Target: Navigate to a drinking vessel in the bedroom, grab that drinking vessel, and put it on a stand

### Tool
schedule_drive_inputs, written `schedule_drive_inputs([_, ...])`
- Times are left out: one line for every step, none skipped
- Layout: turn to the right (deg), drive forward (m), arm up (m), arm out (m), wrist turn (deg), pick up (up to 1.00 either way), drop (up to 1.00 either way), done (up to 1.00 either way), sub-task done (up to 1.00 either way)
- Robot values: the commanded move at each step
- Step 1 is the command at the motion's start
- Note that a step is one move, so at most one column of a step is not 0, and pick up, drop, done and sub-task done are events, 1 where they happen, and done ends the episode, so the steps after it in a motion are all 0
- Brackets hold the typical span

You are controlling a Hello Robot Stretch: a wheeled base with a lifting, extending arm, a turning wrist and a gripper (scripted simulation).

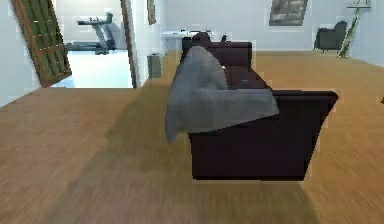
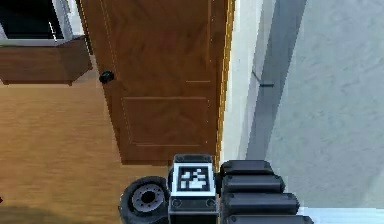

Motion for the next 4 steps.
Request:
schedule_drive_inputs([45.0,0.00,0.00,0.00,0.0,0.00,0.00,0.00,0.00])
schedule_drive_inputs([9.0,0.00,0.00,0.00,0.0,0.00,0.00,0.00,0.00])
schedule_drive_inputs([0.0,1.00,0.00,0.00,0.0,0.00,0.00,0.00,0.00])
schedule_drive_inputs([3.0,0.00,0.00,0.00,0.0,0.00,0.00,0.00,0.00])
